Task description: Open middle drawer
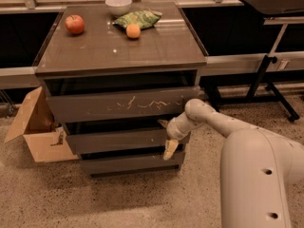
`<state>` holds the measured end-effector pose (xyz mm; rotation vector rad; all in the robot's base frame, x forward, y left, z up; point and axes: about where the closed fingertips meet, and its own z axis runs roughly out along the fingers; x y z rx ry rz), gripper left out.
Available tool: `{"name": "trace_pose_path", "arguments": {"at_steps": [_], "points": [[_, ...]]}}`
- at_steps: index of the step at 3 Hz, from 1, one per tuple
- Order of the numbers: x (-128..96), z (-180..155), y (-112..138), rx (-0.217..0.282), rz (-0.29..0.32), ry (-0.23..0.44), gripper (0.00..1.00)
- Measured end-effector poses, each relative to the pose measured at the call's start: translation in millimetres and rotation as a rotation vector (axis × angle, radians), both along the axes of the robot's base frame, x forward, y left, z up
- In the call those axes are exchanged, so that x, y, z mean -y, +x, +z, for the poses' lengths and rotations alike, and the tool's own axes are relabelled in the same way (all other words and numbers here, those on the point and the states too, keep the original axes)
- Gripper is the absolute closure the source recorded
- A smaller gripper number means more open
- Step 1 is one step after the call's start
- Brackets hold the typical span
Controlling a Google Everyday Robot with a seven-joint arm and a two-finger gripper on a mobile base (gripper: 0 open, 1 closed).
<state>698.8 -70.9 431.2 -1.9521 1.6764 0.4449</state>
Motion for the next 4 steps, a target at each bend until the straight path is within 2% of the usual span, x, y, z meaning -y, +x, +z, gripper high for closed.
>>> {"name": "trace_pose_path", "arguments": {"at_steps": [1,2,3,4], "points": [[-10,-16,13,-0.023,0.018,0.002,0.16],[-18,-15,15,-0.015,0.037,0.012,0.39],[-21,5,8,0.033,0.046,0.031,0.62],[-38,28,-20,0.061,0.092,0.061,0.86]]}}
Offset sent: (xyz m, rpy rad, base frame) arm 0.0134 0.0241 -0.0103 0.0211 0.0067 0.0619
